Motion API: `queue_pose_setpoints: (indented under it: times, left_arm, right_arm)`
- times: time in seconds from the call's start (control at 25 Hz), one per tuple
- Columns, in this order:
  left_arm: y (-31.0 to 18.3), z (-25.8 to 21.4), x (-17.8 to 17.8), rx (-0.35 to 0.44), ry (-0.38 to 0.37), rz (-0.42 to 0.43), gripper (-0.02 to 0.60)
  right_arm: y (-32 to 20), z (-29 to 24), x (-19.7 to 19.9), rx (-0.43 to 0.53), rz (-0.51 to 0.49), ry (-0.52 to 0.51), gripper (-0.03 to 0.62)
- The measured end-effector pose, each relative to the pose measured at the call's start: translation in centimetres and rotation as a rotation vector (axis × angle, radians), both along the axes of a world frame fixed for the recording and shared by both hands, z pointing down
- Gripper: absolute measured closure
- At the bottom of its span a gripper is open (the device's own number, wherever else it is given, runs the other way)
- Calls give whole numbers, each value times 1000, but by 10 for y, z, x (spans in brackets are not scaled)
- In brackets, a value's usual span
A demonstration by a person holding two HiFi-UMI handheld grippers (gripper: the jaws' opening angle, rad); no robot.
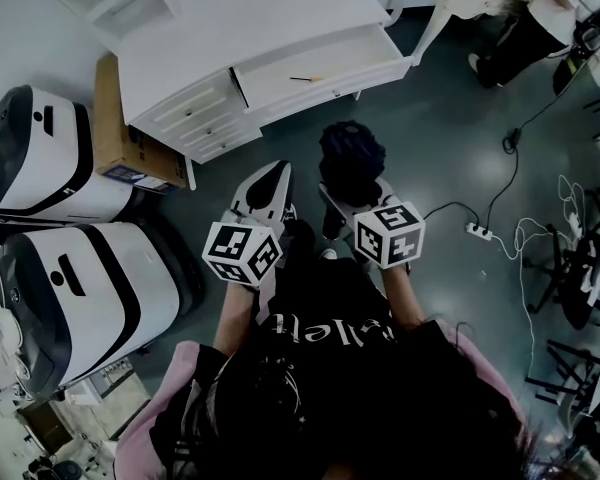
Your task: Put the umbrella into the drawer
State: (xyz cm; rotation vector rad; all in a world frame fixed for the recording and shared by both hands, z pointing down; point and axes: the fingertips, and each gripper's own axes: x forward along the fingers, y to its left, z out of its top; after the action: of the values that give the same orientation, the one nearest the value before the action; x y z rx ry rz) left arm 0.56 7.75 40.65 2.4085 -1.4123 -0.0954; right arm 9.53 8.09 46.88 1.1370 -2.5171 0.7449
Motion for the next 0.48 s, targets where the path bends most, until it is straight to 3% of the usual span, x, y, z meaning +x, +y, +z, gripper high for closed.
queue_pose_setpoints:
  times: [0.48]
  left_arm:
    - [-104,-17,-36,13,10,38,565]
  right_arm:
    - [-97,-11,-42,-14,12,26,303]
